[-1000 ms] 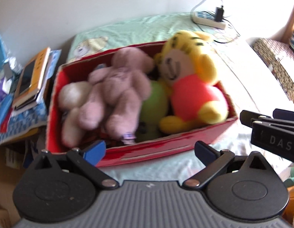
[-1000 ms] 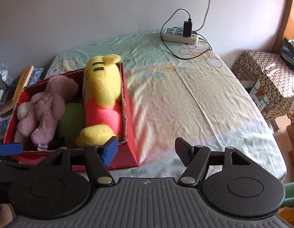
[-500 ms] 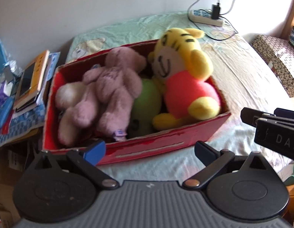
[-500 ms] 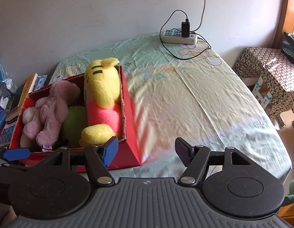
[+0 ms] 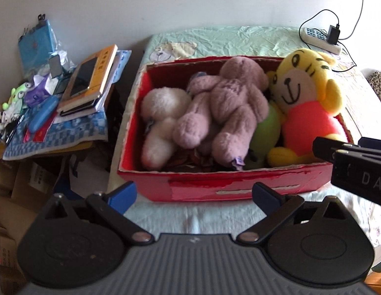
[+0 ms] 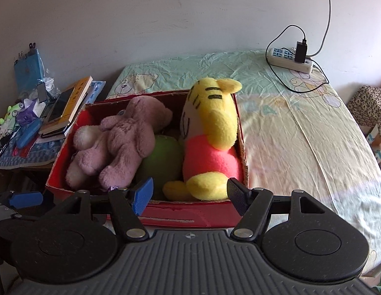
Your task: Organize objects
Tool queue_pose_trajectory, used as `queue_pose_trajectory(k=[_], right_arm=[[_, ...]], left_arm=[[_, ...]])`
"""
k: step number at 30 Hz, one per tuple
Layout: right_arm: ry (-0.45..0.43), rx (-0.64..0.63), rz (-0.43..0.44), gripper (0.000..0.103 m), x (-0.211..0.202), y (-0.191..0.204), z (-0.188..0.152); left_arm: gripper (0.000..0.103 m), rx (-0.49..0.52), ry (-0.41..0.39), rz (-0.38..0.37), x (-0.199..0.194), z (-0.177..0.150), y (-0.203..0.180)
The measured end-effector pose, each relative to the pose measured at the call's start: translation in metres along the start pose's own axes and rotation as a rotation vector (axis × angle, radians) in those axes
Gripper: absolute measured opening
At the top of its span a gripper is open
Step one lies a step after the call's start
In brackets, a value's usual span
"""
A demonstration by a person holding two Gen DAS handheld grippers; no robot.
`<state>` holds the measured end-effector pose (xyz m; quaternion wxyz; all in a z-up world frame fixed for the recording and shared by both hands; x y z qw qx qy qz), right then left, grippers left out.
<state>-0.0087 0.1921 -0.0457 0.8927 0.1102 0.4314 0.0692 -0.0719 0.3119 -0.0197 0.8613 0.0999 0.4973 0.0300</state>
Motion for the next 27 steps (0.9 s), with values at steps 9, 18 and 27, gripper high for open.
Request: queue_pose_trajectory(k=[9,18,27], right_arm=[[0.023,-0.006,-0.015,0.071,0.002,0.003,0.004],[0.019,-0.012,-0.039,0.074,0.008,0.002,0.010],[0.030,0.026,-0.032,0.073,0.018,0.003,0.015]], left_arm=[[0.100,0.014,0.043,-0.003,0.012,0.002,0.004],[0.100,0.016,0.033,-0.008,0.015,0.012,0.009],[0.100,0.002,0.016,0.016,0.020,0.028,0.023]])
Point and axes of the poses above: each gripper's, at about its wrist camera, not at the fingertips, and x roughly the way its jaws point, y to its left, z to its top, the point moved 8 cm from there along x, roughly the way its jaws point, and after that the axes turned 11 degrees about x, right-handed, at the moved point
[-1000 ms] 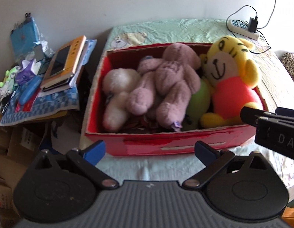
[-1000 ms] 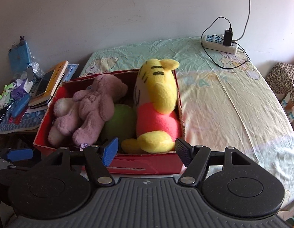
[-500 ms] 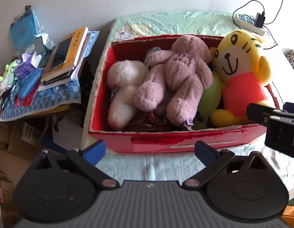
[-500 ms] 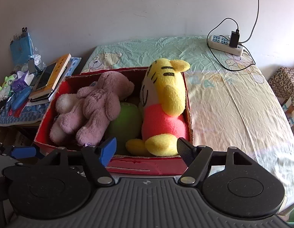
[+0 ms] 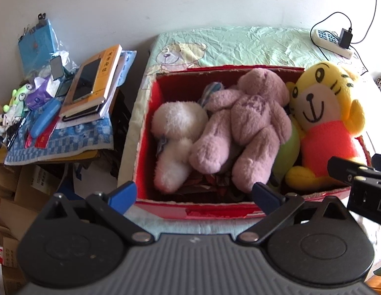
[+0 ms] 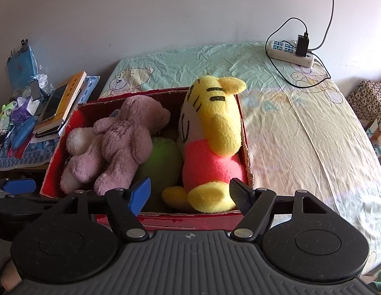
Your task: Organize objects
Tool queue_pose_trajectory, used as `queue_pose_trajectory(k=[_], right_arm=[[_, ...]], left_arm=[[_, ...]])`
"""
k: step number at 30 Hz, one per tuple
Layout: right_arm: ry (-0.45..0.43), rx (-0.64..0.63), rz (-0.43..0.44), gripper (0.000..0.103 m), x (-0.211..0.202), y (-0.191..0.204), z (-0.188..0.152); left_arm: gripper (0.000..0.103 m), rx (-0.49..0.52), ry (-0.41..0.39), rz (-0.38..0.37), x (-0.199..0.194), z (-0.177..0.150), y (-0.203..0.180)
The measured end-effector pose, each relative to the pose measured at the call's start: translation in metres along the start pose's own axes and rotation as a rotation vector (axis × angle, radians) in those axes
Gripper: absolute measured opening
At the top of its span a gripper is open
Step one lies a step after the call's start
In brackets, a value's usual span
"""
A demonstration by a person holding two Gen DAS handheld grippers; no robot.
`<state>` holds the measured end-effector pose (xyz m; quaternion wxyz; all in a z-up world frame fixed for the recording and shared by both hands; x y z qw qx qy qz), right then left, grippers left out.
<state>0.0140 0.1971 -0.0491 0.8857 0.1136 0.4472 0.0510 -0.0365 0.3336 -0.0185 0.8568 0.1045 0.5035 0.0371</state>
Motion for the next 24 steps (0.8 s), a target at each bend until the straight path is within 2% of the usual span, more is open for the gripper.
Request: queue_pose_trajectory(k=[6,9,12,16,24], right_arm=[[-0.013,0.010,0.019,0.073,0.004,0.000,0.006],[-0.031,-0.002,0.025,0.068,0.005,0.004,0.009],[-0.056,-0.010,0.031,0.068,0.007,0.006,0.012],[-0.065,-0.012,0.026,0.068,0.011,0.004,0.015],[-0.162,-0.026,0.054,0.068,0.010,0.003,0.020]], left_arm=[[0.100,0.004,-0.011,0.007,0.004,0.004,0.002],[0.100,-0.004,-0.051,0.012,0.002,0.008,0.004],[0.100,-0.006,-0.104,0.037,-0.002,0.014,0.007],[0.100,-0.003,-0.110,0.040,0.004,0.020,0.008],[0.100,-0.018,-0.182,0.040,0.003,0.029,0.008]])
Point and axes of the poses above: each gripper's, at about its wrist camera, not at the fingertips, and x roughly the way its jaws point, y to its left, z to its top, the point moved 8 cm from there along x, roughly the way its jaws point, and after that the axes turned 11 degrees about x, right-handed, at the moved point
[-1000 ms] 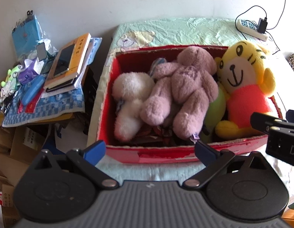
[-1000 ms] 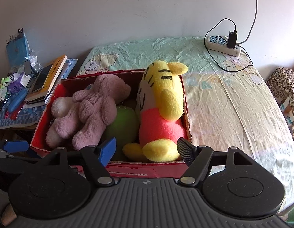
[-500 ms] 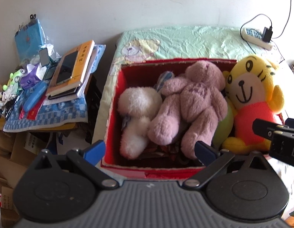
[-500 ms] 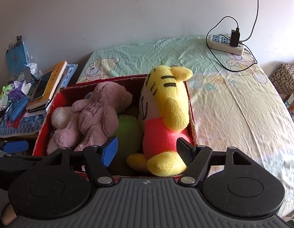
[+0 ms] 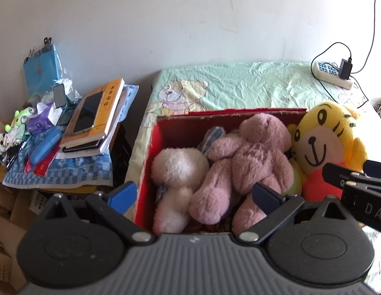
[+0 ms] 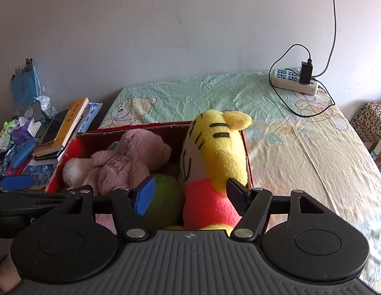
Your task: Organize objects
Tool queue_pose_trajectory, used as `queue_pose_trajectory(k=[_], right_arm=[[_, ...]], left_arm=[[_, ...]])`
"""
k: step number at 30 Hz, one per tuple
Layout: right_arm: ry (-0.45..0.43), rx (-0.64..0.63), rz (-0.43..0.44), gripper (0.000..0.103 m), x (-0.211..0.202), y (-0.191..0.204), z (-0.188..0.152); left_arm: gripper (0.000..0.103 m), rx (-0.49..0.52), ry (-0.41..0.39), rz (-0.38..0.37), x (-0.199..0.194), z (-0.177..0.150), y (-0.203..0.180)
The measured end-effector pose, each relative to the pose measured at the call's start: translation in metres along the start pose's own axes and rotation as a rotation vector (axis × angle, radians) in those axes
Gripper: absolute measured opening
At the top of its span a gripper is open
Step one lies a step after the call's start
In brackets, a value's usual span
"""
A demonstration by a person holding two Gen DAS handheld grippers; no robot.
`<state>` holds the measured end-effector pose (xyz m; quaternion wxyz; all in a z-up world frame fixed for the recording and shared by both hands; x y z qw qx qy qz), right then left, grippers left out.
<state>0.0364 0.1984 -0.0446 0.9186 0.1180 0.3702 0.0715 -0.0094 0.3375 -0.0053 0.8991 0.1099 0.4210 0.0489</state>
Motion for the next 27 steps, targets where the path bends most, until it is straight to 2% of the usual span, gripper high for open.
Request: queue_pose_trajectory(k=[8,15,22,27], right_arm=[[-0.058,-0.004,0.021,0.065,-0.003,-0.002,0.002],[-0.084,-0.009,0.028,0.053,-0.009,-0.004,0.000],[-0.097,-0.002,0.052,0.050,-0.011,-0.002,-0.006],[-0.100,0.002,0.062,0.047,-0.011,0.000,-0.012]], left_arm=[[0.100,-0.010,-0.028,0.003,-0.002,0.005,-0.001],[0.100,-0.008,-0.030,0.028,-0.006,0.000,-0.004],[0.100,-0.010,-0.034,0.039,-0.009,-0.008,-0.006],[0.101,-0.027,-0.024,0.019,-0.007,-0.016,-0.005]])
Point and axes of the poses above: each gripper's, at about its wrist camera, not at the fingertips, and x roughly the way its jaws point, y to its left, z to its top, the point moved 8 cm from there along x, roughly the way its jaws point, and after that the axes turned 11 degrees about x, right-handed, at the moved point
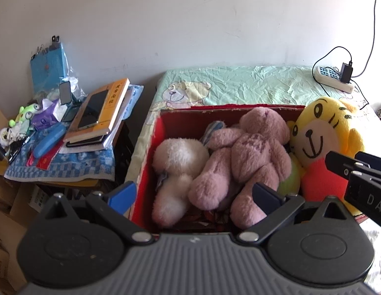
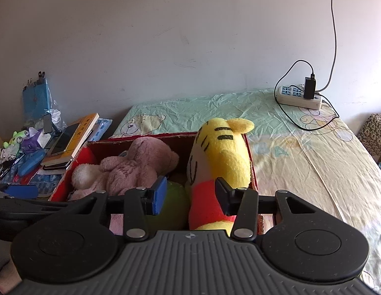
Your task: Organize objects
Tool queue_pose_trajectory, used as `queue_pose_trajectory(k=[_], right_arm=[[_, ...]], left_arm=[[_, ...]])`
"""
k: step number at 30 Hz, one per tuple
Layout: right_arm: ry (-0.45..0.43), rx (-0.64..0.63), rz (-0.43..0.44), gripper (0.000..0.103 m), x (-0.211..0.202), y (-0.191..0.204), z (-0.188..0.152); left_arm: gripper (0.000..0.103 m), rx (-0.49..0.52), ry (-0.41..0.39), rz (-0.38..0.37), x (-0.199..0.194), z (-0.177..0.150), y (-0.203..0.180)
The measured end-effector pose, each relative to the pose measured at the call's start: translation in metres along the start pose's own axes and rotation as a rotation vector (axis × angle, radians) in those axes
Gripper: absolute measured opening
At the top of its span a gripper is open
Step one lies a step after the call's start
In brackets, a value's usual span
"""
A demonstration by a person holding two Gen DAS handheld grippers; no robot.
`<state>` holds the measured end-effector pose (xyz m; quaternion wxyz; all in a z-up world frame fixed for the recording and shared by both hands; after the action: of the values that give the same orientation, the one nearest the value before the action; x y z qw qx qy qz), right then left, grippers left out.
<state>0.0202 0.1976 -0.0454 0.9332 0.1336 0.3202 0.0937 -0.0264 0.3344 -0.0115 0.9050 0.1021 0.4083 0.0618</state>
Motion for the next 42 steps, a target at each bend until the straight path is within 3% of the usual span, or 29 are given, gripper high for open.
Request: queue_pose_trajectory(k=[11,20,33,42], right_arm=[[0.006,0.032,-0.018,0.046,-0.001,-0.005,-0.007],[0.001,0.044,-0.038,0.043,-0.003,-0.014,-0.008],[0.006,0.047,-0.037,0.043,0.001,-0.015,-0.008],[0.028,0.039,-0.049,0.043,0.010,-0.009,-0.006]], left_arm=[[0.101,0.042,-0.002,0.013,-0.001,-0.006,-0.009],[0.101,0.069,0.020,-0.026,0.003,-0.008,-0.023],[0.101,0.046,0.028,-0.047,0.009,-0.009,-0.027],[0.101,0.018,0.032,-0.023,0.011,-0.012,-0.020]])
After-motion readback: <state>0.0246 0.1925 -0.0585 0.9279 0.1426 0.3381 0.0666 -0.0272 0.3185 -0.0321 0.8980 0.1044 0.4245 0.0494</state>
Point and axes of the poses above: each gripper's, at about its wrist camera, not at the fingertips, and x roughly the way its jaws point, y to its left, z to its top, the point moved 8 cm from there along x, roughly the way its jaws point, and after that the axes turned 11 degrees about x, right-handed, at the moved point
